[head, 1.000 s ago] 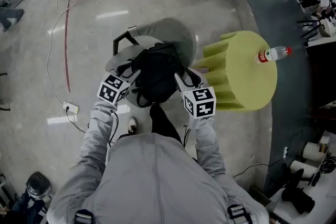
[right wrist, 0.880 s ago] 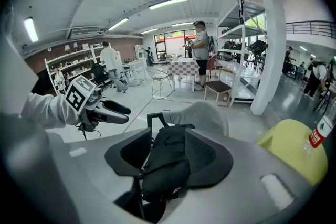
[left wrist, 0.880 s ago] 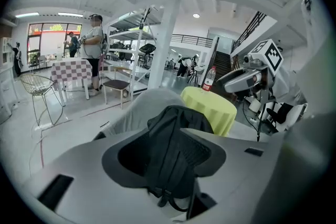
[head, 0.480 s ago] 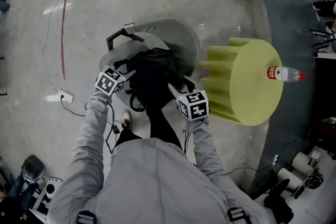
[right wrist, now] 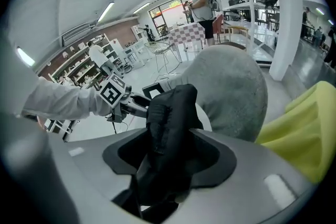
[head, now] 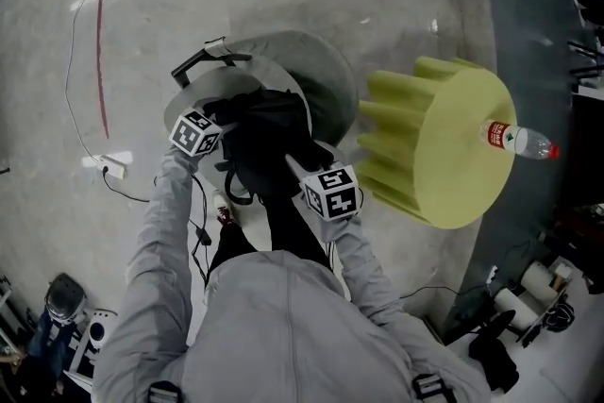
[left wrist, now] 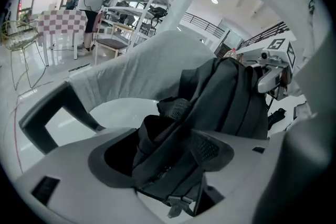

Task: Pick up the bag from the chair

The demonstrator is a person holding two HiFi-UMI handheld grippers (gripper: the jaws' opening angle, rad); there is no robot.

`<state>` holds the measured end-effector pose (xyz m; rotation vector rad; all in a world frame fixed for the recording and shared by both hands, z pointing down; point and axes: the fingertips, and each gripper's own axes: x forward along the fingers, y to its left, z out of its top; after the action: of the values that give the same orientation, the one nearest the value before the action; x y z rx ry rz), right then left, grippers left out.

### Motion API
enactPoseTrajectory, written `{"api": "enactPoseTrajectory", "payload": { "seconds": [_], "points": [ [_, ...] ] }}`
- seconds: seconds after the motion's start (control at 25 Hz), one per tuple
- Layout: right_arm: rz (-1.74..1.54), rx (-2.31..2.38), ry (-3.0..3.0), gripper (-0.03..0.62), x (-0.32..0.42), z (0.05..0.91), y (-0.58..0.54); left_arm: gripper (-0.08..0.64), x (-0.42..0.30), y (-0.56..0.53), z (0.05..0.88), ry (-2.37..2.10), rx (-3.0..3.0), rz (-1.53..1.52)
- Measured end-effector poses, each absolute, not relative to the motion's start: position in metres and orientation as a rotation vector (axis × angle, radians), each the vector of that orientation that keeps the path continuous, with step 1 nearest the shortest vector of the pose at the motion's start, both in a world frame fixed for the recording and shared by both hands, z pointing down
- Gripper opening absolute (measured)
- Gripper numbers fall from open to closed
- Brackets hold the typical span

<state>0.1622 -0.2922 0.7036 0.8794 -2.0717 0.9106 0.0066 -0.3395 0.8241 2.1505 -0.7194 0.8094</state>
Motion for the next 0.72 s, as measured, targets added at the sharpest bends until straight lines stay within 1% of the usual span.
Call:
{"api": "enactPoseTrajectory", "payload": {
  "seconds": [0.08,0.16,0.32,0.44,0.6,0.72],
  "points": [
    [0.927,0.887,-2.066,0.245,0.166,0.708,-0.294,0.313,0.013,-0.343,0.83,-0.697,2.18,0.784],
    [0.933,0.894,-2.075,0.241,0.169,0.713,-0.296,0.314,0.017,-0.346,0.836,-0.667,2.189,0.754],
    [0.938,0.891,-2.118,0.198,0.17,0.72,-0.297,0.309,0.025,-0.347,0.844,-0.635,2.172,0.649],
    [0.944,0.886,-2.133,0.177,0.17,0.722,-0.297,0.27,0.029,-0.344,0.846,-0.664,2.165,0.569],
    [0.942,0.872,-2.145,0.146,0.17,0.721,-0.296,0.227,0.033,-0.341,0.844,-0.741,2.206,0.563],
    [0.973,0.884,-2.141,0.127,0.17,0.72,-0.295,0.166,0.037,-0.337,0.844,-0.8,2.2,0.557]
  ]
}}
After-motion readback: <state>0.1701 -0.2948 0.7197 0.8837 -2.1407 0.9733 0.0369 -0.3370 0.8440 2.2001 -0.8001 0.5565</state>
